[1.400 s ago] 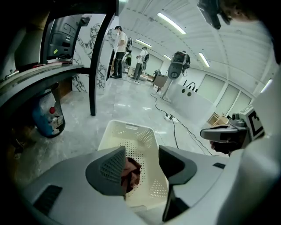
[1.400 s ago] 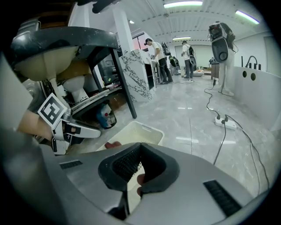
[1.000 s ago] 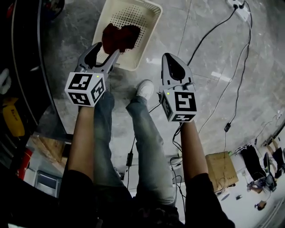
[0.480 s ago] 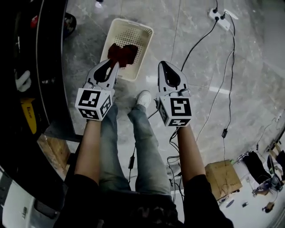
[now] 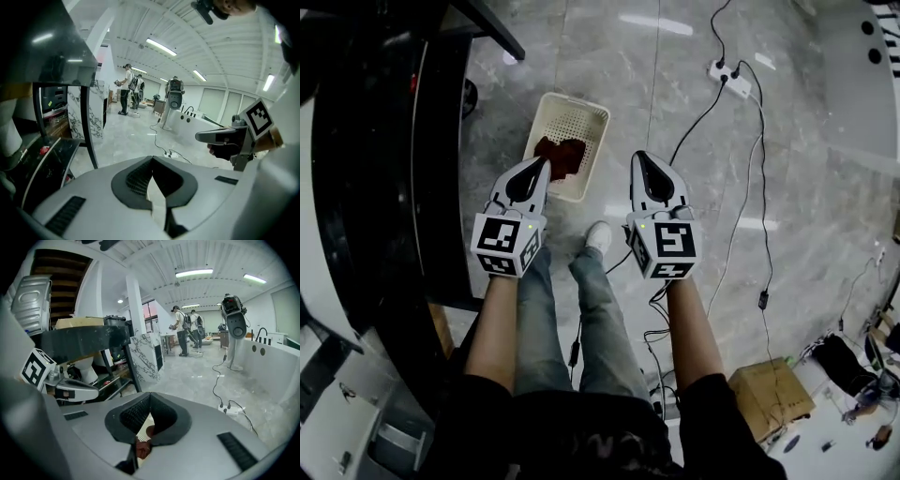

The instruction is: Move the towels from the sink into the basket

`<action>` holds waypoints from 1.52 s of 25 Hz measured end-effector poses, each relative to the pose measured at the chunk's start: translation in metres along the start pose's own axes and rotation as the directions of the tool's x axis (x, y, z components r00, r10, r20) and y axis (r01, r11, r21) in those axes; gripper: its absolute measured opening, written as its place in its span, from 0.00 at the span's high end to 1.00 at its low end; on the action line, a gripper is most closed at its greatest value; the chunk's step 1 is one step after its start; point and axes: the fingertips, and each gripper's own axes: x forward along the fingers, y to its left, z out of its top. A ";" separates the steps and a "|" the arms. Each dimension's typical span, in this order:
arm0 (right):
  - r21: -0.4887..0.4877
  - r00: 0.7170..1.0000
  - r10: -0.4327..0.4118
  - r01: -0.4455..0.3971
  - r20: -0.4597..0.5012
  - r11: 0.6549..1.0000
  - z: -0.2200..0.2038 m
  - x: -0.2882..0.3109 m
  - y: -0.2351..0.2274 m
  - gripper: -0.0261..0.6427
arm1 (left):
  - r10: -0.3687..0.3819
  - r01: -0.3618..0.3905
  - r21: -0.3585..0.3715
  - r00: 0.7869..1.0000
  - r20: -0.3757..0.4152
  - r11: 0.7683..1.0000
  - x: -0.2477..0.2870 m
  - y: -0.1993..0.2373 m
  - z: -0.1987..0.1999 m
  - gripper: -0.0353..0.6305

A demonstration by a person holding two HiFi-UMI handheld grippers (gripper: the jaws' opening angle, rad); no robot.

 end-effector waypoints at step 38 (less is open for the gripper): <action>-0.096 0.921 -0.041 0.085 0.387 0.992 0.324 -0.220 0.046 0.94 | 0.135 -0.182 0.083 0.907 0.398 0.980 -0.243 -0.048 0.320 0.92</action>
